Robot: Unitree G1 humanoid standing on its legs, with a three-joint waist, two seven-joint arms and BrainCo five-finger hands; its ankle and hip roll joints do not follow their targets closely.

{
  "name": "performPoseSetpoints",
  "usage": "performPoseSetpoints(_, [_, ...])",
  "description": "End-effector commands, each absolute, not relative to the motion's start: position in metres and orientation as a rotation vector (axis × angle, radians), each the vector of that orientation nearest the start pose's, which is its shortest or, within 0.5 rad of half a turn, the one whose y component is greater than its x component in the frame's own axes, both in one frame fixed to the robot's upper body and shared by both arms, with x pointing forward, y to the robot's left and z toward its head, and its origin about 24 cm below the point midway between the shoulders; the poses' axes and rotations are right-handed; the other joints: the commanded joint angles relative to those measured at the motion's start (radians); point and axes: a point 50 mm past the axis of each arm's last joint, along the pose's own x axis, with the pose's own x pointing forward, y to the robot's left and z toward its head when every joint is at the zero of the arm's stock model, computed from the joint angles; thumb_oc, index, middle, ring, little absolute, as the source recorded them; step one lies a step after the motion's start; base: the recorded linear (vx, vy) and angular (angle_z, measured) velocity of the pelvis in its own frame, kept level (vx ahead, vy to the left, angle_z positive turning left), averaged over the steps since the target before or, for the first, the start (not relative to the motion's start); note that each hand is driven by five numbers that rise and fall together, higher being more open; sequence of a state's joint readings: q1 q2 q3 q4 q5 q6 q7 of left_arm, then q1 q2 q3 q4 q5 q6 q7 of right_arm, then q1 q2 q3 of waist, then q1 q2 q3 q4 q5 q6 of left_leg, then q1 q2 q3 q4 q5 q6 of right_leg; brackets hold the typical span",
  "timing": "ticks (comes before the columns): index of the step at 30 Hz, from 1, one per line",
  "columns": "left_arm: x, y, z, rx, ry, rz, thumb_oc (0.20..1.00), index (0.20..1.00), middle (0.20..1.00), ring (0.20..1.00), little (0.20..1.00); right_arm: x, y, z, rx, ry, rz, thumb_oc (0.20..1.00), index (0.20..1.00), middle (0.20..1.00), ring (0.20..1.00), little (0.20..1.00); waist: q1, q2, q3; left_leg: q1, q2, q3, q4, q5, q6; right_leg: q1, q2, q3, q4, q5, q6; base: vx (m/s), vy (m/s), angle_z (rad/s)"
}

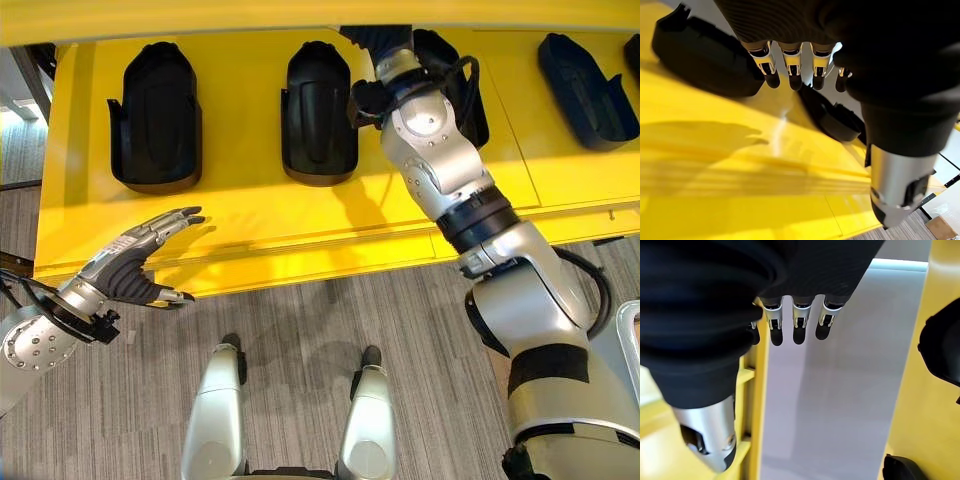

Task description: Move parts from the plastic box to the shelf.

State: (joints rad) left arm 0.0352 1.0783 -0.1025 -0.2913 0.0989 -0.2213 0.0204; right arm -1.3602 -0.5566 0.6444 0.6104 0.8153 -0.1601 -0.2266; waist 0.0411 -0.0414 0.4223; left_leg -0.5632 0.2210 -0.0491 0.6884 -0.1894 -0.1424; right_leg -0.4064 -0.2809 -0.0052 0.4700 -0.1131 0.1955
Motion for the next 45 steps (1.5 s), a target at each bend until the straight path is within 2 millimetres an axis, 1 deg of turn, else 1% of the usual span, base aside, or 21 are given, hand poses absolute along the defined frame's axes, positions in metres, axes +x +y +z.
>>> performPoseSetpoints(1, [0.22, 0.216, 0.164, 1.079, -0.426, -0.451, 1.0, 1.0, 1.0, 1.0, 1.0, 0.382, -0.1, 0.37, -0.051, -0.694, 0.184, 1.0, 1.0, 1.0, 1.0, 1.0, 0.015, -0.004, -0.029, 0.031, 0.016, -0.017, -0.15, 0.129, 0.008, -0.016, -0.024, 0.023, 0.135, -0.051, -0.04, 0.01, 0.005, 0.07])
performPoseSetpoints(5, [0.219, 0.218, 0.164, 1.077, -0.413, -0.444, 1.0, 1.0, 1.0, 1.0, 1.0, 0.399, -0.112, 0.37, -0.079, -0.605, 0.075, 1.0, 1.0, 1.0, 1.0, 1.0, 0.034, -0.003, -0.015, 0.008, 0.009, -0.028, -0.146, 0.131, 0.015, -0.016, -0.025, 0.006, 0.135, -0.051, -0.042, 0.02, 0.006, 0.08])
performPoseSetpoints(7, [0.219, 0.218, 0.165, 1.075, -0.414, -0.44, 1.0, 1.0, 1.0, 1.0, 1.0, 0.4, -0.114, 0.37, -0.073, -0.592, 0.06, 1.0, 1.0, 1.0, 1.0, 1.0, 0.036, -0.002, -0.012, 0.003, 0.007, -0.03, -0.144, 0.131, 0.016, -0.015, -0.024, 0.003, 0.134, -0.051, -0.042, 0.03, 0.005, 0.07])
performPoseSetpoints(8, [0.219, 0.22, 0.163, 1.073, -0.402, -0.433, 1.0, 1.0, 1.0, 1.0, 1.0, 0.405, -0.123, 0.369, -0.057, -0.566, 0.014, 1.0, 1.0, 1.0, 1.0, 1.0, 0.041, -0.003, -0.007, -0.005, 0.003, -0.034, -0.139, 0.128, 0.018, -0.015, -0.026, -0.002, 0.135, -0.052, -0.042, 0.02, 0.007, 0.1])
performPoseSetpoints(9, [0.219, 0.22, 0.163, 1.073, -0.402, -0.433, 1.0, 1.0, 1.0, 1.0, 1.0, 0.404, -0.123, 0.369, -0.057, -0.567, 0.015, 1.0, 1.0, 1.0, 1.0, 1.0, 0.041, -0.002, -0.008, -0.006, 0.003, -0.034, -0.141, 0.13, 0.018, -0.015, -0.025, -0.002, 0.134, -0.05, -0.042, 0.03, 0.004, 0.11])
performPoseSetpoints(11, [0.219, 0.221, 0.162, 1.065, -0.401, -0.419, 1.0, 1.0, 1.0, 1.0, 1.0, 0.41, -0.135, 0.366, -0.045, -0.521, -0.054, 1.0, 1.0, 1.0, 1.0, 1.0, 0.051, -0.002, -0.002, -0.017, -0.004, -0.037, -0.138, 0.127, 0.022, -0.017, -0.025, -0.011, 0.131, -0.05, -0.042, 0.03, -0.001, 0.09])
performPoseSetpoints(12, [0.219, 0.221, 0.162, 1.066, -0.404, -0.418, 1.0, 1.0, 1.0, 1.0, 1.0, 0.412, -0.139, 0.365, -0.045, -0.508, -0.074, 1.0, 1.0, 1.0, 1.0, 1.0, 0.054, -0.002, 0.001, -0.018, -0.004, -0.038, -0.131, 0.118, 0.022, -0.015, -0.026, -0.013, 0.135, -0.058, -0.041, 0.03, 0.0, 0.04])
performPoseSetpoints(13, [0.219, 0.221, 0.162, 1.066, -0.404, -0.417, 1.0, 1.0, 1.0, 1.0, 1.0, 0.411, -0.139, 0.365, -0.045, -0.509, -0.074, 1.0, 1.0, 1.0, 1.0, 1.0, 0.054, -0.001, 0.001, -0.019, -0.004, -0.039, -0.129, 0.117, 0.022, -0.015, -0.026, -0.013, 0.136, -0.059, -0.041, 0.0, 0.0, 0.0])
performPoseSetpoints(14, [0.219, 0.221, 0.162, 1.063, -0.403, -0.415, 1.0, 1.0, 1.0, 1.0, 1.0, 0.412, -0.144, 0.365, -0.045, -0.499, -0.096, 1.0, 1.0, 1.0, 1.0, 1.0, 0.057, -0.001, 0.003, -0.024, -0.006, -0.04, -0.132, 0.124, 0.025, -0.018, -0.026, -0.015, 0.132, -0.051, -0.041, 0.0, 0.0, 0.0])
performPoseSetpoints(15, [0.219, 0.221, 0.162, 1.065, -0.404, -0.408, 1.0, 1.0, 1.0, 1.0, 1.0, 0.413, -0.148, 0.365, -0.054, -0.493, -0.112, 1.0, 1.0, 1.0, 1.0, 1.0, 0.06, 0.001, 0.005, -0.026, -0.008, -0.041, -0.126, 0.115, 0.025, -0.018, -0.025, -0.016, 0.135, -0.058, -0.041, 0.0, 0.0, 0.0])
performPoseSetpoints(16, [0.218, 0.222, 0.161, 1.067, -0.401, -0.405, 1.0, 1.0, 1.0, 1.0, 1.0, 0.414, -0.157, 0.366, -0.059, -0.478, -0.156, 1.0, 1.0, 1.0, 1.0, 1.0, 0.065, 0.003, 0.01, -0.034, -0.011, -0.043, -0.122, 0.113, 0.026, -0.02, -0.025, -0.017, 0.137, -0.061, -0.041, 0.0, 0.0, 0.0])
performPoseSetpoints(17, [0.218, 0.222, 0.161, 1.069, -0.404, -0.403, 1.0, 1.0, 1.0, 1.0, 1.0, 0.414, -0.162, 0.366, -0.077, -0.469, -0.173, 1.0, 1.0, 1.0, 1.0, 1.0, 0.068, 0.003, 0.011, -0.041, -0.012, -0.044, -0.126, 0.122, 0.029, -0.025, -0.024, -0.019, 0.134, -0.053, -0.041, 0.0, 0.0, 0.0])
performPoseSetpoints(18, [0.218, 0.222, 0.162, 1.069, -0.405, -0.402, 1.0, 1.0, 1.0, 1.0, 1.0, 0.414, -0.162, 0.366, -0.078, -0.47, -0.172, 1.0, 1.0, 1.0, 1.0, 1.0, 0.067, 0.004, 0.01, -0.044, -0.012, -0.045, -0.125, 0.122, 0.029, -0.027, -0.024, -0.02, 0.135, -0.053, -0.041, 0.0, -0.002, 0.05])
performPoseSetpoints(19, [0.219, 0.222, 0.162, 1.07, -0.404, -0.399, 1.0, 1.0, 1.0, 1.0, 1.0, 0.413, -0.169, 0.369, -0.092, -0.462, -0.197, 1.0, 1.0, 1.0, 1.0, 1.0, 0.073, 0.005, 0.015, -0.051, -0.014, -0.048, -0.119, 0.115, 0.029, -0.029, -0.025, -0.025, 0.139, -0.06, -0.04, 0.0, 0.004, 0.06])
performPoseSetpoints(20, [0.218, 0.222, 0.162, 1.071, -0.408, -0.399, 1.0, 1.0, 1.0, 1.0, 1.0, 0.412, -0.172, 0.371, -0.097, -0.465, -0.206, 1.0, 1.0, 1.0, 1.0, 1.0, 0.076, 0.006, 0.017, -0.057, -0.016, -0.05, -0.122, 0.123, 0.031, -0.034, -0.024, -0.025, 0.138, -0.055, -0.041, 0.02, 0.0, 0.07])
performPoseSetpoints(21, [0.218, 0.222, 0.162, 1.07, -0.409, -0.399, 1.0, 1.0, 1.0, 1.0, 1.0, 0.412, -0.172, 0.372, -0.097, -0.465, -0.206, 1.0, 1.0, 1.0, 1.0, 1.0, 0.076, 0.006, 0.018, -0.057, -0.016, -0.051, -0.116, 0.113, 0.03, -0.033, -0.024, -0.025, 0.143, -0.063, -0.041, 0.0, 0.003, 0.09])
performPoseSetpoints(24, [0.218, 0.223, 0.162, 1.068, -0.405, -0.392, 1.0, 1.0, 1.0, 1.0, 1.0, 0.412, -0.183, 0.374, -0.13, -0.445, -0.245, 1.0, 1.0, 1.0, 1.0, 1.0, 0.088, 0.002, 0.027, -0.072, -0.019, -0.057, -0.112, 0.116, 0.031, -0.041, -0.024, -0.031, 0.147, -0.063, -0.04, 0.0, 0.0, 0.08])
performPoseSetpoints(29, [0.218, 0.223, 0.161, 1.059, -0.406, -0.381, 1.0, 1.0, 1.0, 1.0, 1.0, 0.411, -0.188, 0.377, -0.154, -0.438, -0.261, 1.0, 1.0, 1.0, 1.0, 1.0, 0.099, 0.0, 0.034, -0.093, -0.024, -0.064, -0.101, 0.112, 0.035, -0.055, -0.023, -0.037, 0.162, -0.069, -0.044, 0.0, -0.002, 0.03])
performPoseSetpoints(37, [0.218, 0.225, 0.159, 1.068, -0.402, -0.367, 1.0, 1.0, 1.0, 1.0, 1.0, 0.412, -0.186, 0.374, -0.133, -0.42, -0.265, 1.0, 1.0, 1.0, 1.0, 1.0, 0.107, 0.004, 0.039, -0.122, -0.028, -0.071, -0.082, 0.106, 0.038, -0.085, -0.021, -0.036, 0.181, -0.076, -0.047, 0.0, 0.005, 0.01])
performPoseSetpoints(45, [0.218, 0.226, 0.159, 1.072, -0.402, -0.357, 1.0, 1.0, 1.0, 1.0, 1.0, 0.411, -0.196, 0.375, -0.101, -0.411, -0.293, 1.0, 1.0, 1.0, 1.0, 1.0, 0.119, 0.008, 0.05, -0.147, -0.034, -0.08, -0.077, 0.108, 0.041, -0.105, -0.021, -0.038, 0.191, -0.077, -0.047, 0.0, 0.006, 0.03])
